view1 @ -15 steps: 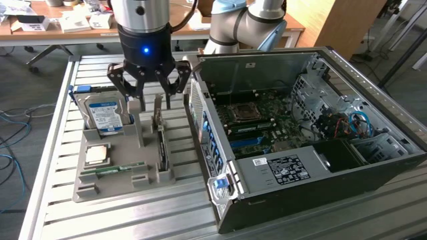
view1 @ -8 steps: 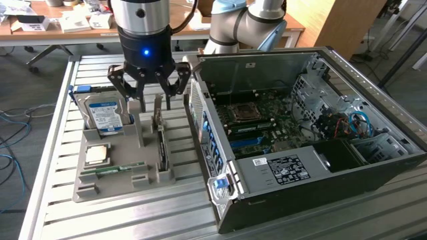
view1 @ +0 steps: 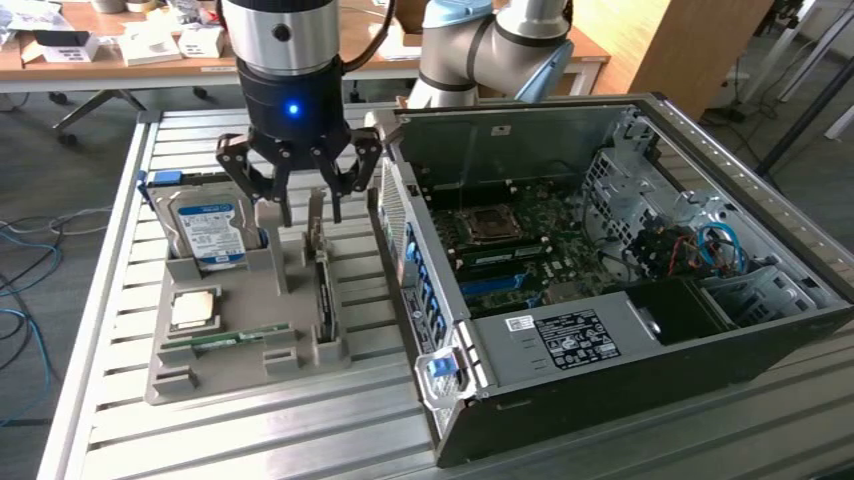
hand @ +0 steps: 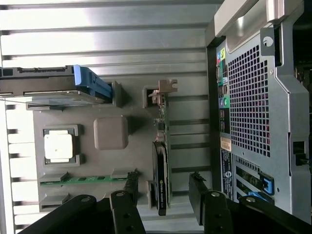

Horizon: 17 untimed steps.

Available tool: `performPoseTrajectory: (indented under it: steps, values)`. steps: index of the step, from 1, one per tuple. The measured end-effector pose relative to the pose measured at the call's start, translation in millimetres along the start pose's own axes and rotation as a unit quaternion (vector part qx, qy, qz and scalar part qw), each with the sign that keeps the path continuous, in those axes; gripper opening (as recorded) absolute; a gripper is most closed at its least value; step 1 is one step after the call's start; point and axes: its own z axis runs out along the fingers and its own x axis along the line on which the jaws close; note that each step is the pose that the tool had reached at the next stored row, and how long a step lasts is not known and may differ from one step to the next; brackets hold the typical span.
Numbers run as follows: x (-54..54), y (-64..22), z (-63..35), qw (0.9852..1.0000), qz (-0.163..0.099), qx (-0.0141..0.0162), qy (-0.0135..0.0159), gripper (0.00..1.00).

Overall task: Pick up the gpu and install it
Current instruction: 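Pick up the gpu and move the gpu toward the slot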

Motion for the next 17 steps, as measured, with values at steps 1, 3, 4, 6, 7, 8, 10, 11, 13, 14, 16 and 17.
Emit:
performPoseTrajectory:
  steps: [1,3,4,6,7,8,10,11,13,14,16,17]
  values:
    - [0.0,0.0,0.4,1.0000,0.000,0.0000,0.0000,0.54]
    - [0.0,0.0,1.0,1.0000,0.000,0.0000,0.0000,0.54]
    - [0.0,-0.1,1.0,1.0000,0.000,0.0000,0.0000,0.54]
    - [0.0,0.0,1.1,1.0000,0.000,0.0000,0.0000,0.54]
    - [0.0,-0.1,1.1,1.0000,0.000,0.0000,0.0000,0.54]
    - [0.0,0.0,1.1,1.0000,0.000,0.0000,0.0000,0.54]
    - [0.0,-0.1,1.1,1.0000,0.000,0.0000,0.0000,0.54]
    - [0.0,-0.1,1.4,1.0000,0.000,-0.0001,0.0000,0.54]
    - [0.0,-0.1,2.7,1.0000,0.000,-0.0001,-0.0001,0.54]
    - [0.1,-0.2,3.3,1.0000,0.000,0.0000,0.0000,0.54]
    - [0.1,-0.2,5.0,1.0000,0.000,-0.0001,-0.0001,0.54]
    - [0.1,-0.3,5.8,1.0000,0.000,-0.0001,0.0000,0.54]
